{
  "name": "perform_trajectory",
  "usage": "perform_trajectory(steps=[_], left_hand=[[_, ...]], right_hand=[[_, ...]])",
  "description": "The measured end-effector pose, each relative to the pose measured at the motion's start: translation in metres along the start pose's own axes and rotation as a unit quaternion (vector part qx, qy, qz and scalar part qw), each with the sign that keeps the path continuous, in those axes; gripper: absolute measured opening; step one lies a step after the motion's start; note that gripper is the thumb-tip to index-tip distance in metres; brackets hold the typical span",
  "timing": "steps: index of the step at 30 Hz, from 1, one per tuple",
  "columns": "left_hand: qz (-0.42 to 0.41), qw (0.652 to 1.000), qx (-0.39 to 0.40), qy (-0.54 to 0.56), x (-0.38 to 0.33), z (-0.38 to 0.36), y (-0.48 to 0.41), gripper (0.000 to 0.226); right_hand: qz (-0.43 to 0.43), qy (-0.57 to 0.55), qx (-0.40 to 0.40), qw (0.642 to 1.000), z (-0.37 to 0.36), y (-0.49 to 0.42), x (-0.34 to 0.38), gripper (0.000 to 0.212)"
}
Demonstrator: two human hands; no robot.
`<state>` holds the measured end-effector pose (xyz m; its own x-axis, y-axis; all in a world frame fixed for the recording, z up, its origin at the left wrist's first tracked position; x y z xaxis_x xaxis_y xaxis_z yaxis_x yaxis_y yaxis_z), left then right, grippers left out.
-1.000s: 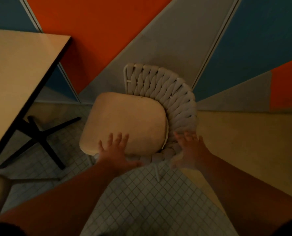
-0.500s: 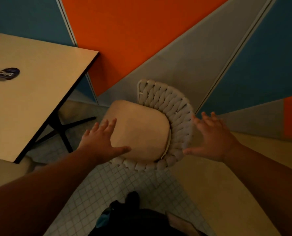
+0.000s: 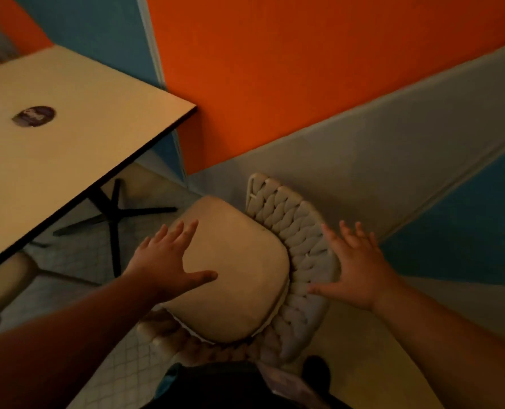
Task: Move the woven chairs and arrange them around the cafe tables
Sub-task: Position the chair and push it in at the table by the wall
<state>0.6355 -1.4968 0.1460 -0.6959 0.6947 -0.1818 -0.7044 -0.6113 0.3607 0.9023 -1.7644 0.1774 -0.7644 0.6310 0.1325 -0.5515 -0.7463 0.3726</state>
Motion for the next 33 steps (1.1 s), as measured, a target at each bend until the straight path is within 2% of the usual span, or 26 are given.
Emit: perform_trajectory(steps=[4, 6, 8, 9, 16, 22, 28, 33], left_hand=[[0.126, 0.99, -0.03, 0.062, -0.027, -0.016, 0.028, 0.138], [0.194, 0.976, -0.044, 0.087, -0.052, -0.023, 0.053, 0.136], [0.224, 0.968, -0.059, 0.097, -0.073, -0.029, 0.074, 0.139], [0.261, 0.957, -0.079, 0.102, -0.088, -0.031, 0.094, 0.141], [0.298, 0.937, -0.118, 0.138, -0.129, -0.04, 0.132, 0.126], [0.352, 0.916, -0.117, 0.153, -0.172, -0.072, 0.158, 0.12], [0.416, 0.882, -0.146, 0.168, -0.21, -0.08, 0.163, 0.124], [0.441, 0.865, -0.153, 0.184, -0.255, -0.106, 0.129, 0.132]], right_hand=[[0.085, 0.054, 0.013, 0.995, 0.015, -0.044, -0.026, 0.137], [0.132, 0.07, 0.012, 0.989, 0.025, -0.057, -0.039, 0.138], [0.153, 0.087, 0.012, 0.984, 0.034, -0.068, -0.047, 0.143], [0.193, 0.098, 0.01, 0.976, 0.043, -0.071, -0.048, 0.146], [0.223, 0.081, 0.011, 0.971, 0.037, -0.072, -0.072, 0.156], [0.249, 0.086, 0.025, 0.964, 0.024, -0.078, -0.091, 0.159], [0.325, 0.121, 0.033, 0.937, 0.027, -0.131, -0.091, 0.158], [0.373, 0.144, 0.059, 0.914, 0.027, -0.174, -0.108, 0.151]])
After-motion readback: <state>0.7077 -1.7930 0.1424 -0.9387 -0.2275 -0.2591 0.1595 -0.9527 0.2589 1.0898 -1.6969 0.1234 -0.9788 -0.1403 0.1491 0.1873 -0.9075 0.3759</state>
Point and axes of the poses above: each hand's wrist, its own y-axis away from the middle knuckle, its own z-axis out of the back of the hand, x = y × z, the point moved 1 cm from there along -y, towards the middle knuckle, and after that the axes turned 1 degree about -x, right-handed, at the moved point
